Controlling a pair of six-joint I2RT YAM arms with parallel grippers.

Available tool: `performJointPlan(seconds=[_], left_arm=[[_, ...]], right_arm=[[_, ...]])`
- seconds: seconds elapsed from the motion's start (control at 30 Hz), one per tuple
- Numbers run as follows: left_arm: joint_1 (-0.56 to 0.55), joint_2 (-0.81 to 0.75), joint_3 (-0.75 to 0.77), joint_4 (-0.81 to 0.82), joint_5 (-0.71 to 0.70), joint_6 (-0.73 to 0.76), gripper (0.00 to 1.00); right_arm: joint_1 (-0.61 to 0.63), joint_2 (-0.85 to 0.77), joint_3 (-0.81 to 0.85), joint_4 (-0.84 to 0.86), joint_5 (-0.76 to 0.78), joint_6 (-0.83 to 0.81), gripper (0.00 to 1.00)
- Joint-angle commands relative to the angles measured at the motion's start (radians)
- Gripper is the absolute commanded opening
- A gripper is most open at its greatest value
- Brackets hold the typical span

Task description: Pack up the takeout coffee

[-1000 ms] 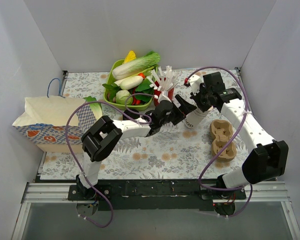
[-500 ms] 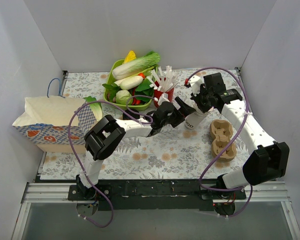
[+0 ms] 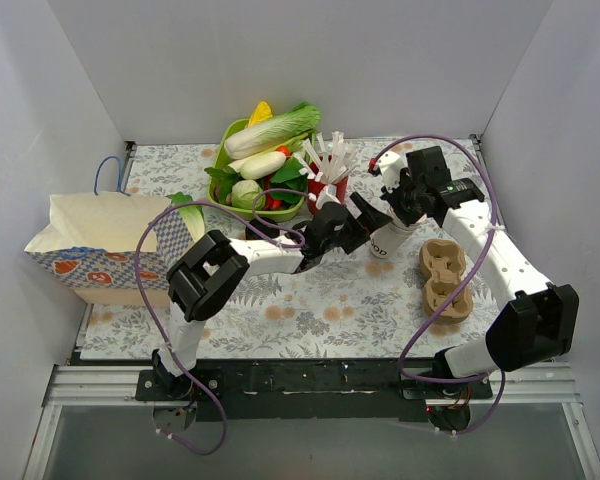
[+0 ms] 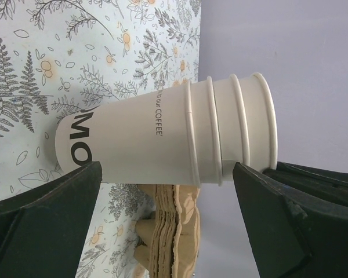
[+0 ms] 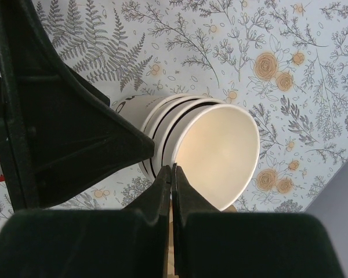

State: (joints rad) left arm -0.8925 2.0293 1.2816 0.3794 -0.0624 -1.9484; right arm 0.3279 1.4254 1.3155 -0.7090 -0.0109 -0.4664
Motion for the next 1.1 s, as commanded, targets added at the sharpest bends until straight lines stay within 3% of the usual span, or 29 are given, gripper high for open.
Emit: performJointPlan(seconds=[0.0, 0.77, 1.07], left_arm=[[0.001, -0.083, -0.011, 0.015, -0.011, 0.011, 0.98], [0.003, -0.035, 0.044, 0.007, -0.014, -0.006, 0.98], [0.004, 0.008, 0.053, -0.069, -0.024, -0.035, 0.98]], right_arm=[[0.005, -0.014, 0.007, -0.007, 0.005, 0.006, 0.01], [0.008, -0.005, 0.018, -0.027, -0.017, -0.005, 0.01], [0.011, -0.008, 0.036, -0.026, -0.020, -0.005, 0.01]])
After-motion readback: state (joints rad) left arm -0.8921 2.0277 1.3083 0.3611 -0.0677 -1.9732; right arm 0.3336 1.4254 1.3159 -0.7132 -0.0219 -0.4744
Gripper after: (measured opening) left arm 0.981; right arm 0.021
